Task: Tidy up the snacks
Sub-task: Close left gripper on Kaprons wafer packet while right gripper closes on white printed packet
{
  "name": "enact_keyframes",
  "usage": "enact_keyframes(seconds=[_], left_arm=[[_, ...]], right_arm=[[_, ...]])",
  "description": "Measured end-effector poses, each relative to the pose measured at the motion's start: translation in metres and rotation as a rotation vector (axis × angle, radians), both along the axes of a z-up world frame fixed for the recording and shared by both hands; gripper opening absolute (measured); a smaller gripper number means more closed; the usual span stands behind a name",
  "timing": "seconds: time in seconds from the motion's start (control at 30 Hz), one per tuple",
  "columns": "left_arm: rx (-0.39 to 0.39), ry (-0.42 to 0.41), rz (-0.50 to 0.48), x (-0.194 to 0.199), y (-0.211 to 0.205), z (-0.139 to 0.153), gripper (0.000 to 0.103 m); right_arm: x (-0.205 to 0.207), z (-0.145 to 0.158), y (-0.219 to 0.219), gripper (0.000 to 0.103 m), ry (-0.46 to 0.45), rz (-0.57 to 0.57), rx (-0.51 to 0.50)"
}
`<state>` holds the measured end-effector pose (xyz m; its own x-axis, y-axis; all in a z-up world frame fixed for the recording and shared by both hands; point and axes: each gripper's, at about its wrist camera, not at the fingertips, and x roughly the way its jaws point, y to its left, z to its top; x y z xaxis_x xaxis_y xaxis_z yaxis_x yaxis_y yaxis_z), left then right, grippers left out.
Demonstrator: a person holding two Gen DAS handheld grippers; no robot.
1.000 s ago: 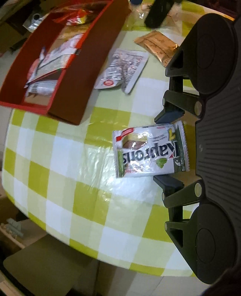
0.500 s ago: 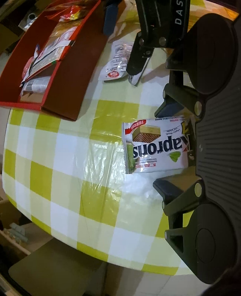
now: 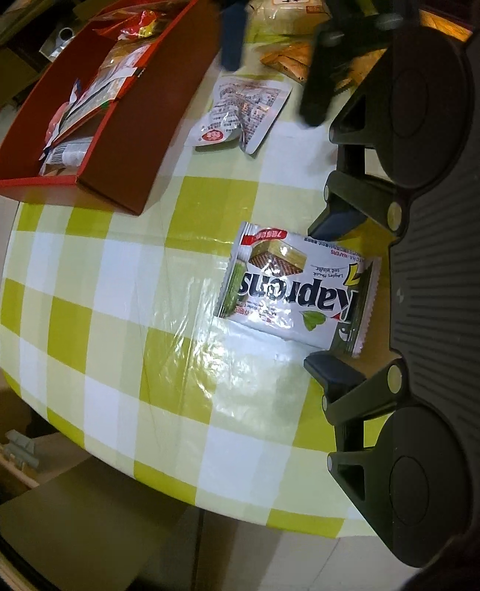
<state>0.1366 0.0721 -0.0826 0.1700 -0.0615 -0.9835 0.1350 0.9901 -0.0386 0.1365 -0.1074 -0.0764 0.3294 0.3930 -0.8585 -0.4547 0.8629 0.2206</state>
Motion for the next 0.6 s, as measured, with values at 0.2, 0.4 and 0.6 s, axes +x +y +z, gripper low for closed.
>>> enact_keyframes(seconds=[0.2,0.4,0.6], left_arm=[[0.014,-0.008,-0.037,-0.005,0.003,0.002,0.077],[0.016,-0.012,-0.043,-0.013,0.008,0.001,0.078],[0.023,-0.011,-0.055,-0.017,0.011,-0.003,0.083]], right_arm=[[0.014,-0.018,0.024,0.103,-0.041,0.146,-0.151],[-0.003,-0.032,0.02,0.103,0.03,0.174,-0.094],[-0.013,-0.019,0.01,0.1,0.075,0.143,0.014]])
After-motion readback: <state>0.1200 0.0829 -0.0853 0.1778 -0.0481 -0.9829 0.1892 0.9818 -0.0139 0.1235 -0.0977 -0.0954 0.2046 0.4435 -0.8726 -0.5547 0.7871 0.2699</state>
